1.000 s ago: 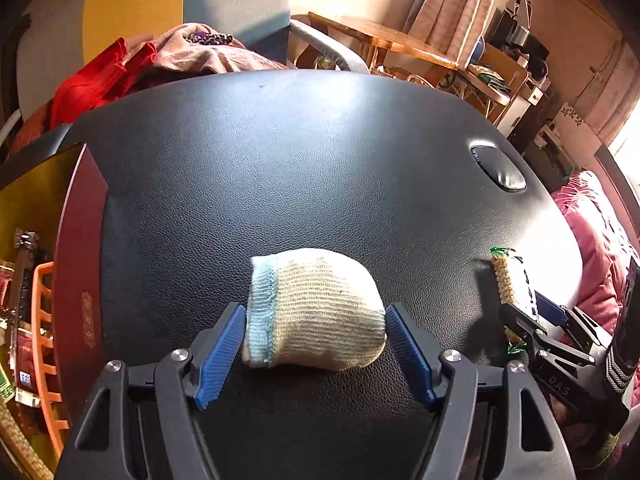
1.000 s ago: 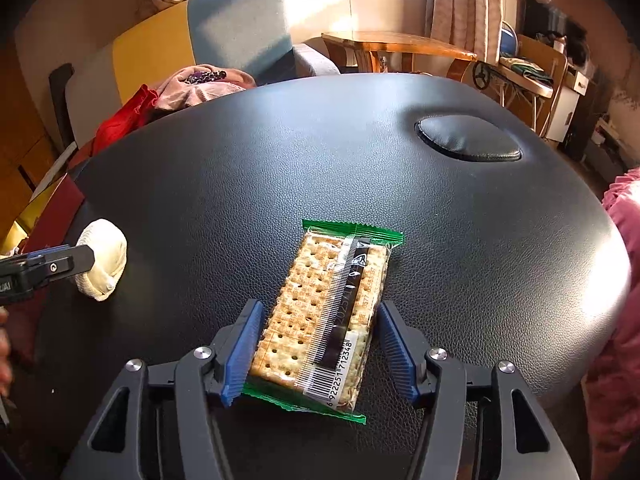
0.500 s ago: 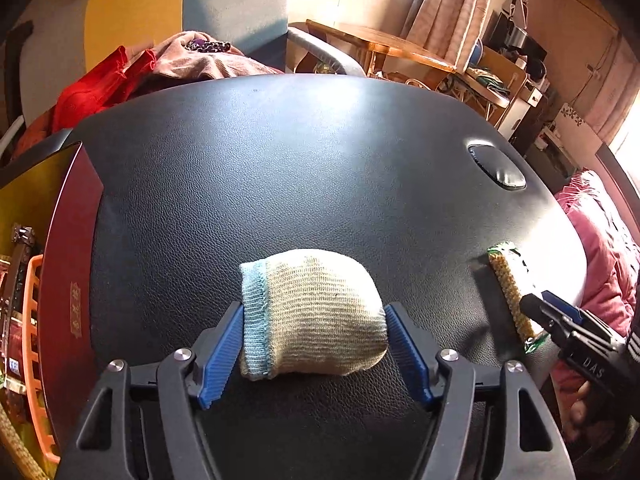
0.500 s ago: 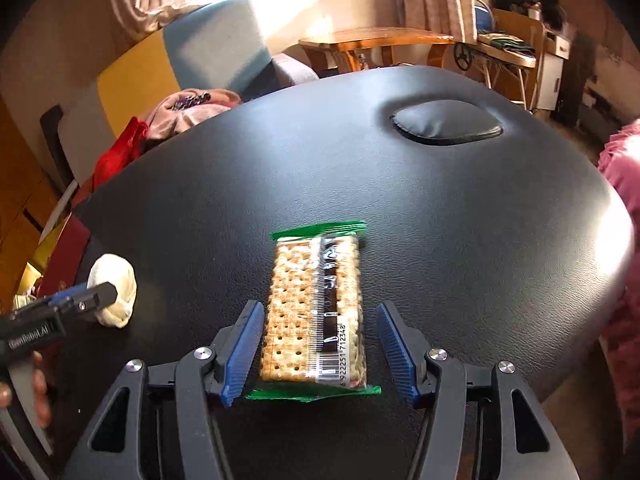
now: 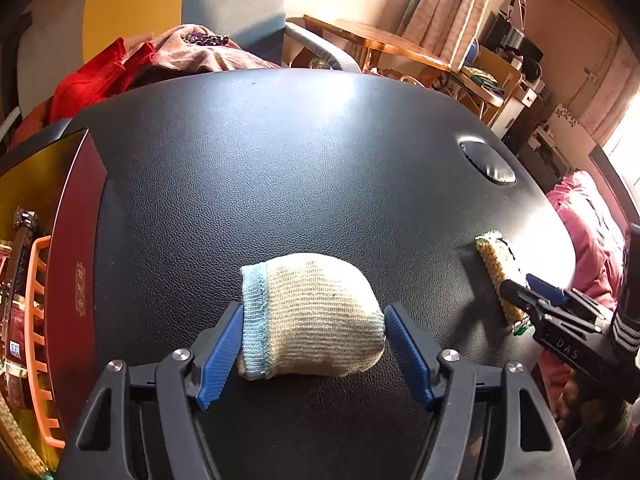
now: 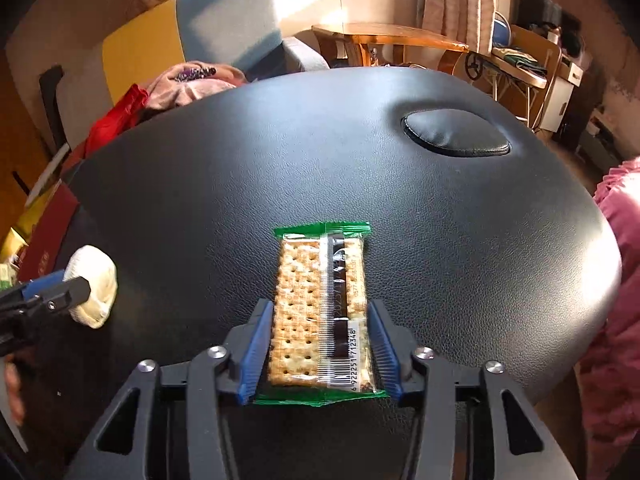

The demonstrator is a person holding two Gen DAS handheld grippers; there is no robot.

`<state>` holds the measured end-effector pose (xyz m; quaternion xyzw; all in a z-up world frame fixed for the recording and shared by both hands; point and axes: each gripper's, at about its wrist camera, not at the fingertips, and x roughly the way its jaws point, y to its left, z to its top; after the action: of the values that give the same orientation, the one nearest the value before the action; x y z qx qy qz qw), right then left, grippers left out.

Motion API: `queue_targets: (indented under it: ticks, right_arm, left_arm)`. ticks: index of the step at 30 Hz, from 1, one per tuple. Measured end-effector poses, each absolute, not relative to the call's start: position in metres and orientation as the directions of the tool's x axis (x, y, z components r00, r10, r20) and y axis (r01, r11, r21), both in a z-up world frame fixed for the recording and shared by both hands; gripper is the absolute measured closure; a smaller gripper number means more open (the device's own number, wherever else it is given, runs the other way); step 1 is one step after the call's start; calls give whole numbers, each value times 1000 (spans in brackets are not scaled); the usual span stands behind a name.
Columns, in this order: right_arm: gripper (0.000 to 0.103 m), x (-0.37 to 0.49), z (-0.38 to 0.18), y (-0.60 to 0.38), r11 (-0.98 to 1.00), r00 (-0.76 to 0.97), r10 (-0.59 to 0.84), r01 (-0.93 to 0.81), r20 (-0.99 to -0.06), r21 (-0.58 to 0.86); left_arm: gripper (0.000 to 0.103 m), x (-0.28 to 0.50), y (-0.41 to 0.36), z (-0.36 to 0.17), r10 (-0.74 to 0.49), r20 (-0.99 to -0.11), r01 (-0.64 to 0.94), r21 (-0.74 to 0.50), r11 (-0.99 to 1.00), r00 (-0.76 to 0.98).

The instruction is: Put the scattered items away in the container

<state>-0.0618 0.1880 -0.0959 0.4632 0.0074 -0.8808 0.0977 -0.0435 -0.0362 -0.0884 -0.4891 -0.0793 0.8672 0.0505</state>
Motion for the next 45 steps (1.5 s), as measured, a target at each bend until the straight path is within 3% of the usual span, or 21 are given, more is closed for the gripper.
queue_targets:
  ticks: [11,18,24,45]
  right_arm:
    - [55,-56,-99,190,-979,-575,-172,189,-800,75]
    - [56,-54,-99,183,-979,-586,-179,188,-791,82]
    - [56,-50,-97,169,-972,-582,-206,212,-787,97]
    - [56,-28,-86,132,-952,-565,-261,285,-783,111]
  left_arm:
    - [34,-36,-36,-91,164,-818,-23,-182,-983,-551]
    - [48,-28,-30,-85,146,-813,-39,-150,-988,-563]
    - [51,-17,-31,-80,152,-810,-46,-153,-987,-566]
    - [52,40,-52,-33,120,-736,-21,-143,-989,-666]
